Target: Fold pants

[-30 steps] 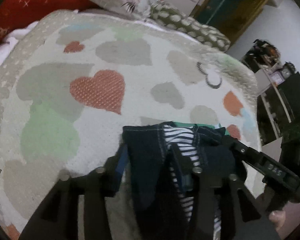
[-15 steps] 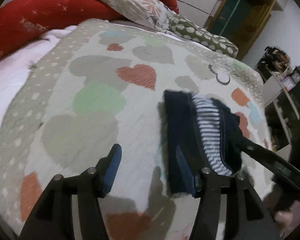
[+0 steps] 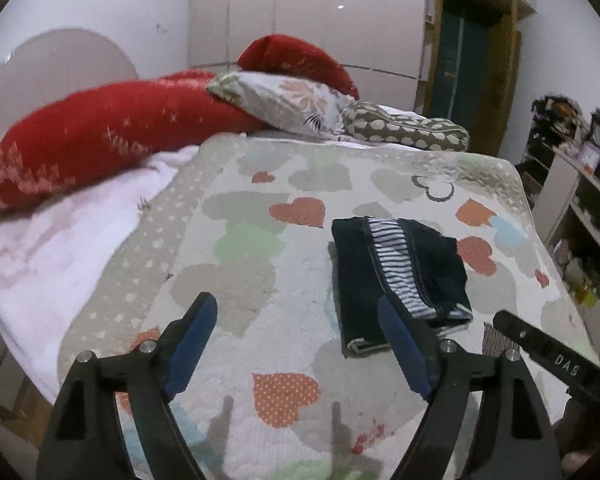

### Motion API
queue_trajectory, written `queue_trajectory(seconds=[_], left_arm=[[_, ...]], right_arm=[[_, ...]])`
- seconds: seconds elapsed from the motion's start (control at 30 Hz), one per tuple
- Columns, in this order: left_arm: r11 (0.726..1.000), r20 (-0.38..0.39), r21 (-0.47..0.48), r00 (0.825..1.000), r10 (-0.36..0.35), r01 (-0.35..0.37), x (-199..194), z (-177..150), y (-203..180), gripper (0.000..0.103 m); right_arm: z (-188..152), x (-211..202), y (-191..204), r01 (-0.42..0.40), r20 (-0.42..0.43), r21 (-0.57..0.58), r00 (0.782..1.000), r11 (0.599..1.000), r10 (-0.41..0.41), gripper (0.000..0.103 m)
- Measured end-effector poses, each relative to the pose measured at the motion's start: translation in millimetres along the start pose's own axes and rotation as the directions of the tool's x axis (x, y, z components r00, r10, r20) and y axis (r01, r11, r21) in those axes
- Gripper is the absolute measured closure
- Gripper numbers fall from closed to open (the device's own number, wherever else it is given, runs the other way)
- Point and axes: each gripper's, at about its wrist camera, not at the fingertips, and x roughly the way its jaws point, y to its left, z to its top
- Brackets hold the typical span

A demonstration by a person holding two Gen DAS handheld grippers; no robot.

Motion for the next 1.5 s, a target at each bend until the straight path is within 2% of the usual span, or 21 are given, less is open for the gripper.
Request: queue_trajectory(seconds=[0.17,0.3,0.47,0.97,1.5], left_arm=[[0.996,-0.023,0.089,1.000,-0.014,0.016,-7,-16,-18,0.020],[0.993,-0.034,0.110,0.999,-0.035,0.039,-13,-24,-25,0.020],[0.991,-0.077,0.094,0.994,-0.084,0.091,-12,-29,-28,0.020],[0.989,-0.149,0.056,0.980,-0.130,0.140,6,-38,-26,0.020],[0.990,-0.208,0.029,0.969,-0.132,0.141,24,-46,-22,0.020]], right_arm=[[-18,-1,-13,0.061,-0.037,0.037,0.998,0.997,-0.060,0.055],[-22,-3,-17,0.072,-0.049,0.053,0.996,0.996,-0.069,0.055],[-23,-6,-8,0.094,-0.036,0.016,0.995,0.995,-0.093,0.053],[-30,8,1,0.129,-0.060,-0.036,0.990,0.991,-0.131,0.052],[-37,22,-5,0.146,-0.092,-0.040,0.985,0.989,-0.149,0.052]])
